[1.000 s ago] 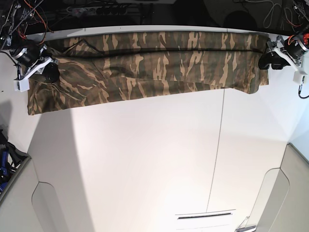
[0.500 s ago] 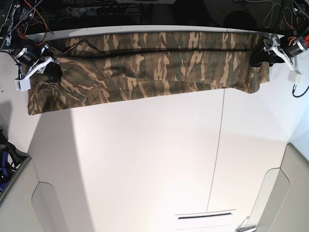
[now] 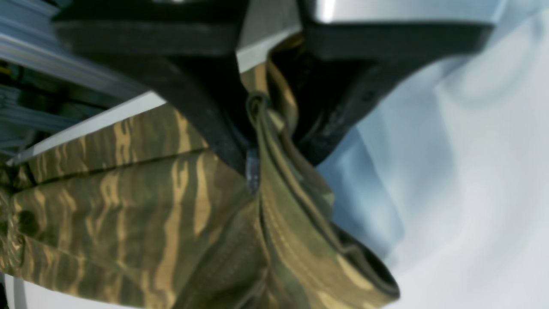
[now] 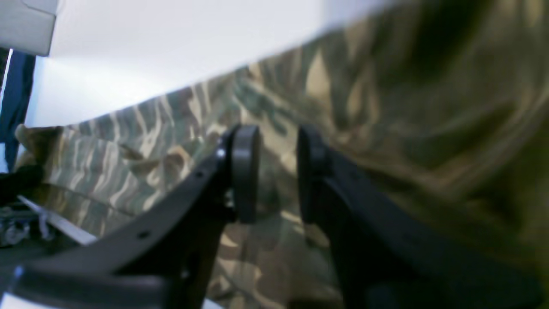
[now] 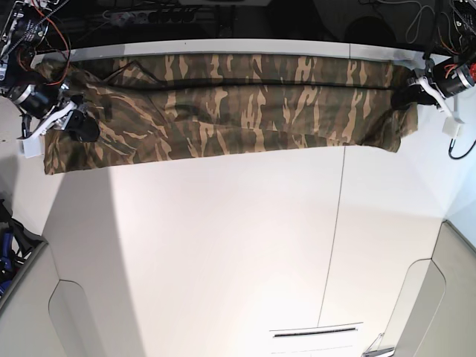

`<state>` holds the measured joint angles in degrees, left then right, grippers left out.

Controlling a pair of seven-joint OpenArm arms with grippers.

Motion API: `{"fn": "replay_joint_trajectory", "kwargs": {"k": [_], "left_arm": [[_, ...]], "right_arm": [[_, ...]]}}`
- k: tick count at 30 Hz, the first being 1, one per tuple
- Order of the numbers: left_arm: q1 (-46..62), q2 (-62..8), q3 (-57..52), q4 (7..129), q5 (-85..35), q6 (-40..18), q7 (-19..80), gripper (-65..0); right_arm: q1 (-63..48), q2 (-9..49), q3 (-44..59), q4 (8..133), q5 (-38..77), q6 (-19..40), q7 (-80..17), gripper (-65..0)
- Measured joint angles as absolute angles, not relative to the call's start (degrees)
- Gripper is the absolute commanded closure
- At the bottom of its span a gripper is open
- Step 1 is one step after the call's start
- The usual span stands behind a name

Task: Fold the T-shirt properly
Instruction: 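Grasp the strip end with the left gripper and fold it toward the right gripper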

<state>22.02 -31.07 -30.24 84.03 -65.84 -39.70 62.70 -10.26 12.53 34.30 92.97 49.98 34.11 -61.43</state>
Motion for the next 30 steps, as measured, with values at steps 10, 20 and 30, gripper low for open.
{"fn": "replay_joint_trajectory", "kwargs": {"k": [10,20,30], "left_arm": [[15.62,-38.89,-30.22,86.15,-63.68,-39.68,64.47,0.0],[16.05,-33.87,-25.8,108.75,-71.68,-39.51,74.3,0.0],[15.81,-23.51,-6.7,115.37,-54.15,-39.68,65.98,-5.8]], "right_arm": [[-10.17,12.51,41.17,98.63,50.13,34.13,-63.75,-16.1],[-10.63,12.51,42.37,98.63,50.15,34.13,-63.92,-16.1],[-10.61,12.49,42.76,98.63,49.25,34.13,-63.92,-16.1]]}}
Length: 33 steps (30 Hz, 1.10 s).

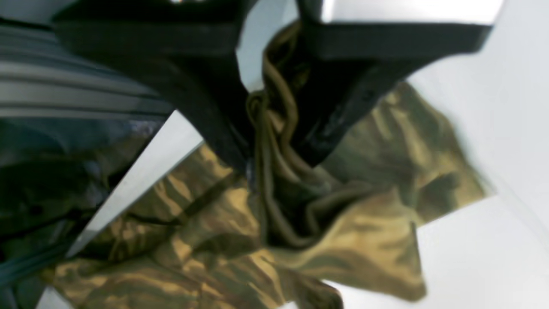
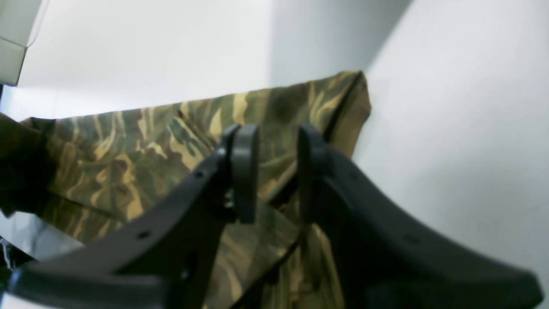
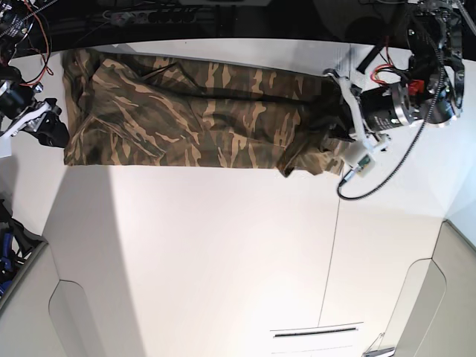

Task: Fold the T-shirt properly
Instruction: 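Grasp the strip end with the left gripper and fold it toward the right gripper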

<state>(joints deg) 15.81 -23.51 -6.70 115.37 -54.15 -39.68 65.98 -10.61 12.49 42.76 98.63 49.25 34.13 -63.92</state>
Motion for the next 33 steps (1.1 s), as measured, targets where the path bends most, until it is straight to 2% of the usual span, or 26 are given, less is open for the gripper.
{"fn": "replay_joint_trajectory", "kwargs": {"k": [3,7,8,10,19,25,33], "left_arm": [[15.86,-20.16,-1.54,115.33,-48.47,-39.68,63.66,-16.3],[15.68,-17.23,2.98,115.33,-42.24,-39.66,59.68,-33.3],[15.7,-16.67,3.7,115.26,-42.11,-39.66,59.31,-35.6],[15.68,-15.31,4.64,115.15,-41.8,-39.66,58.78,-36.1],[15.7,-8.84,5.72,115.13,-41.85,-39.27,58.43,-36.1],[15.7,-8.54,5.72,115.11,-41.6,-39.27,58.48,-36.1],[15.73,-8.4,5.67,115.13,-40.58,-39.27,58.46,-36.1]], "right_arm": [[-10.61,12.47,43.75,98.63,49.17,34.11,-63.92,-17.5],[-10.61,12.49,44.12,98.63,47.92,34.13,-63.92,-30.4],[-10.61,12.43,44.1,98.56,47.09,34.13,-63.94,-33.4],[-10.63,12.38,44.1,97.89,46.44,34.13,-63.92,-36.3],[-10.63,13.67,42.98,86.37,45.36,34.52,-63.68,-36.5],[-10.46,14.13,37.98,81.08,50.22,34.81,-62.11,-36.4],[-10.26,14.13,30.24,80.66,52.93,35.0,-61.47,-36.4]]}}
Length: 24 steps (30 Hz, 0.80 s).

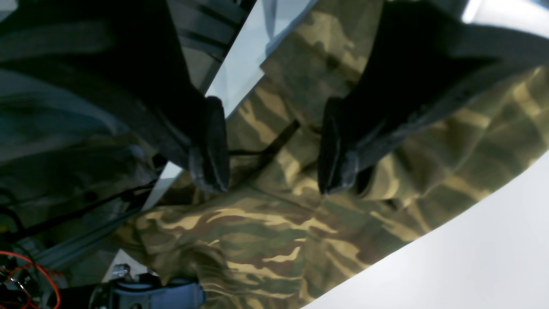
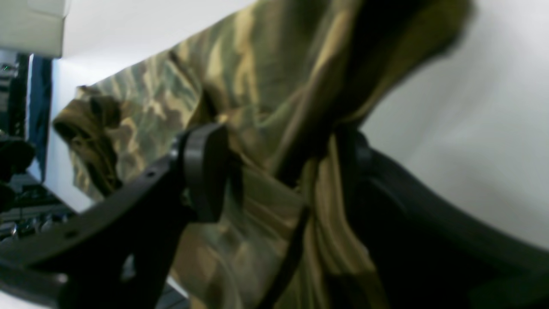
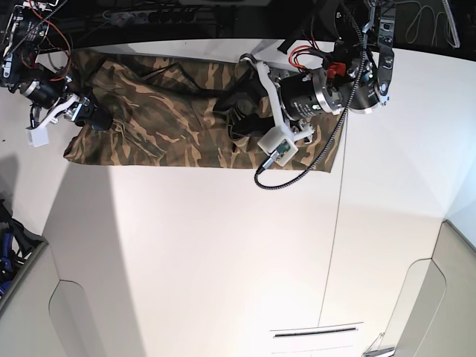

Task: Fold the T-shirt properly
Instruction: 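Grasp the strip end with the left gripper and fold it toward the right gripper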

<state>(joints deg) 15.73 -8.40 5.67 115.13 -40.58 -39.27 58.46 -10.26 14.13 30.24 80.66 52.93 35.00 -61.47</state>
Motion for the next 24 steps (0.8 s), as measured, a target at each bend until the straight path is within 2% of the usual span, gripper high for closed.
{"fn": "replay_joint_trajectory", "kwargs": {"k": [2,4,8,9,18,24], "left_arm": [[15.9,-8.56,5.67,115.11,-40.51,-39.27,58.46,-36.1],[16.01,-8.54,5.67,115.11,-40.56,-39.27,58.43,-36.1],[16.01,-8.4,5.67,115.13,-40.56,-39.27,58.43,-36.1],[16.01,-8.4,5.67,115.13,-40.58,-39.27,58.43,-36.1],[15.86,-9.41,5.67,115.13,-40.73,-39.29,58.37,-36.1],[15.55,-11.9,2.15,115.13,-40.75,-39.31,58.26,-36.1]], "right_arm": [[-10.11,13.78,29.67,80.66,52.93,35.29,-61.45,-35.7],[-10.11,13.78,28.93,80.66,52.88,35.42,-61.14,-30.1],[-10.15,13.5,28.77,80.51,51.18,35.14,-61.78,-4.4],[-10.15,13.47,28.77,80.4,51.22,35.18,-61.73,0.0],[-9.96,13.91,29.34,81.14,50.92,35.2,-62.46,0.0],[-8.67,19.18,32.69,82.67,46.85,34.7,-63.77,0.0]]}}
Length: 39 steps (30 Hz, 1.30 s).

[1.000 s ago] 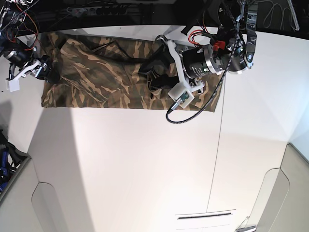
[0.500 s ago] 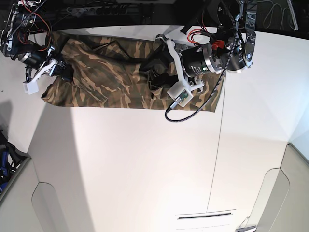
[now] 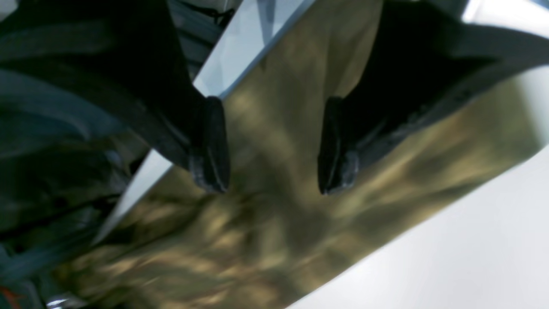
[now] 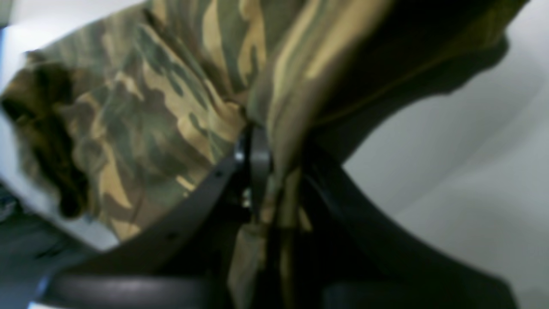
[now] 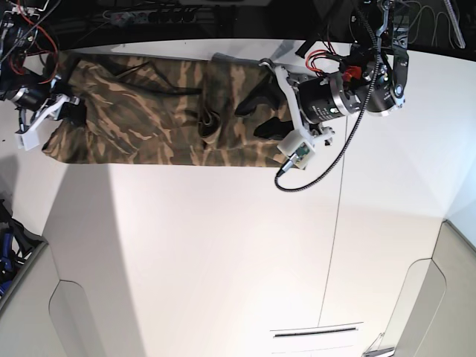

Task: Fold the T-shirt properly
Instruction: 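Grasp the strip end with the left gripper and fold it toward the right gripper, then grasp the other strip end with the right gripper and fold it inward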

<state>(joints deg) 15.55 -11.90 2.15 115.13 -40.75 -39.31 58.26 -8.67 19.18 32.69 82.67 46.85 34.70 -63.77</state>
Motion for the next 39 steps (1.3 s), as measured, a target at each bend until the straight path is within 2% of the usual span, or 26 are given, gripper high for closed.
{"fn": "replay_joint_trajectory", "kwargs": {"k": [8,15,21,27,30,36,37,39], "left_arm": [[15.55,-12.29,-4.08,115.13,-41.43,-39.03,58.24,-36.1],[18.59,-12.21,-3.99,114.08,-41.56,-37.54,57.74,-36.1],[19.29,-12.14,-3.97,107.63,-40.49,-37.5,57.01,-36.1],[19.33,-12.14,-4.05,100.73,-41.63,-37.39,55.09,-36.1],[19.18,-12.05,-4.05,99.2,-41.89,-37.63,53.25,-36.1],[19.2,-12.08,-4.03,99.02,-42.44,-37.6,52.82,-36.1],[19.2,-12.08,-4.03,99.02,-42.52,-37.6,52.82,-36.1],[19.16,-12.08,-4.03,99.02,-42.63,-37.58,52.84,-36.1]], "right_arm": [[-5.65,26.81,38.98,83.05,50.33,34.28,-67.83,0.0],[-4.01,26.63,40.16,93.89,50.24,34.09,-68.86,0.0],[-4.19,19.57,39.24,109.93,50.24,34.2,-69.17,0.0],[-6.9,10.98,30.06,122.87,48.8,34.2,-69.06,0.0],[-8.91,6.66,23.55,124.01,48.18,34.26,-69.08,0.0],[-11.9,-0.01,9.72,122.32,39.81,34.26,-67.75,0.0],[-12.05,-0.67,7.46,121.45,38.61,34.24,-67.7,-5.2],[-12.08,-1.02,3.44,119.26,37.21,34.17,-67.42,-21.3]]}}
